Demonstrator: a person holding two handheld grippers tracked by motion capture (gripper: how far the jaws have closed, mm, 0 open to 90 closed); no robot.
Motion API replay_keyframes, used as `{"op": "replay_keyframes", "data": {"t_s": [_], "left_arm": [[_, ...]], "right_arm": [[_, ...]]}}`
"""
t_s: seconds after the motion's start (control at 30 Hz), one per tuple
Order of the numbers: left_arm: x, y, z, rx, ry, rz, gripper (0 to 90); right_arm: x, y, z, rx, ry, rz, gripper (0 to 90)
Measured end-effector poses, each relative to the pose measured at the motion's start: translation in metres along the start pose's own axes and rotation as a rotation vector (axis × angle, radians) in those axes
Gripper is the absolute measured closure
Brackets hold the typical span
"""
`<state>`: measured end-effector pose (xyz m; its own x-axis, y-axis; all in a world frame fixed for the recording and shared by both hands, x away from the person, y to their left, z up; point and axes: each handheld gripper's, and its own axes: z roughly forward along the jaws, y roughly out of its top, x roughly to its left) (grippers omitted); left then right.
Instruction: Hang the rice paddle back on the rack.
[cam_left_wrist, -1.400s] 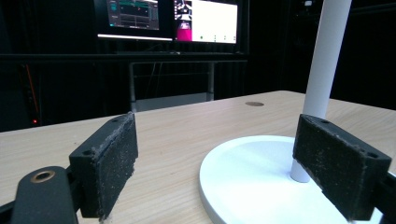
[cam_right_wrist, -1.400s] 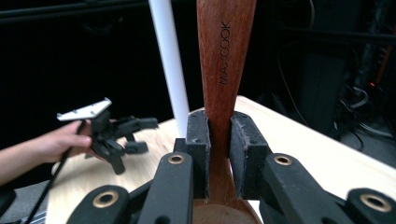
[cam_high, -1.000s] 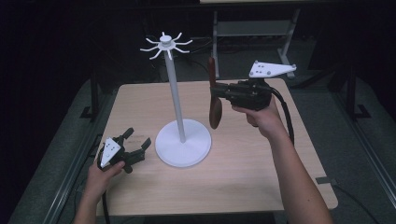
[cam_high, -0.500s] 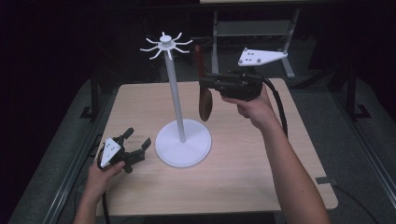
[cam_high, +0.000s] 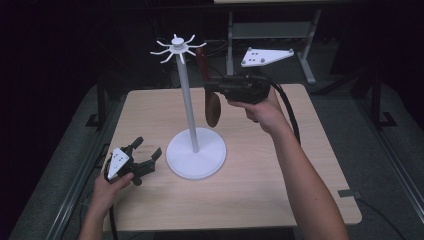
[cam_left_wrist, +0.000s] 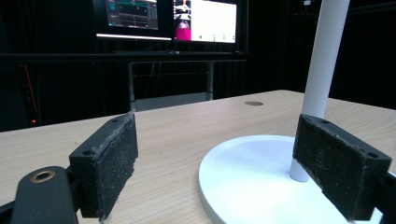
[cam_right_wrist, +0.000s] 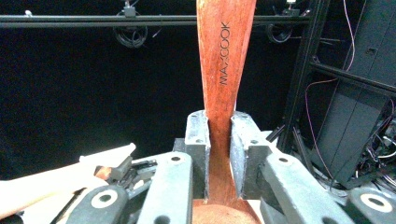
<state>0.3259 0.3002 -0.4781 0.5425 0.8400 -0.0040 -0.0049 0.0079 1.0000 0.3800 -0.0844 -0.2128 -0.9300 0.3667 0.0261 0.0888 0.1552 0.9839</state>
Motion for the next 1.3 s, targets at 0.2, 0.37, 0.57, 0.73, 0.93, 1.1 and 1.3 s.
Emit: {"op": "replay_keyframes", "data": {"t_s": [0.2, 0.37, 0.57, 0.73, 0.93, 1.1, 1.3], "left_arm": [[0.000, 0.000, 0.000, 0.000, -0.001, 0.001, 13.4], [0.000, 0.000, 0.000, -0.004, -0.001, -0.001, 13.4], [0.000, 0.000, 0.000, -0.002, 0.001, 0.002, 13.4], [-0.001, 0.000, 0.001, -0.002, 0.004, 0.002, 13.4], [-0.001, 0.000, 0.000, 0.008, 0.007, 0.005, 13.4], [-0.001, 0.000, 0.000, 0.003, 0.008, 0.003, 13.4], [0.000, 0.000, 0.000, -0.002, 0.008, 0.001, 13.4]], "right_arm": [[0.000, 0.000, 0.006, 0.015, -0.007, -0.001, 73.9], [0.000, -0.002, 0.000, 0.010, -0.017, 0.005, 69.4], [-0.005, -0.010, -0.014, 0.011, -0.023, 0.025, 68.2], [-0.007, -0.018, -0.021, 0.037, -0.050, 0.037, 65.7], [-0.012, -0.034, -0.033, 0.089, -0.089, 0.059, 59.1], [-0.019, -0.055, -0.045, 0.137, -0.134, 0.086, 50.0], [-0.021, -0.077, -0.053, 0.171, -0.166, 0.098, 45.8]]}}
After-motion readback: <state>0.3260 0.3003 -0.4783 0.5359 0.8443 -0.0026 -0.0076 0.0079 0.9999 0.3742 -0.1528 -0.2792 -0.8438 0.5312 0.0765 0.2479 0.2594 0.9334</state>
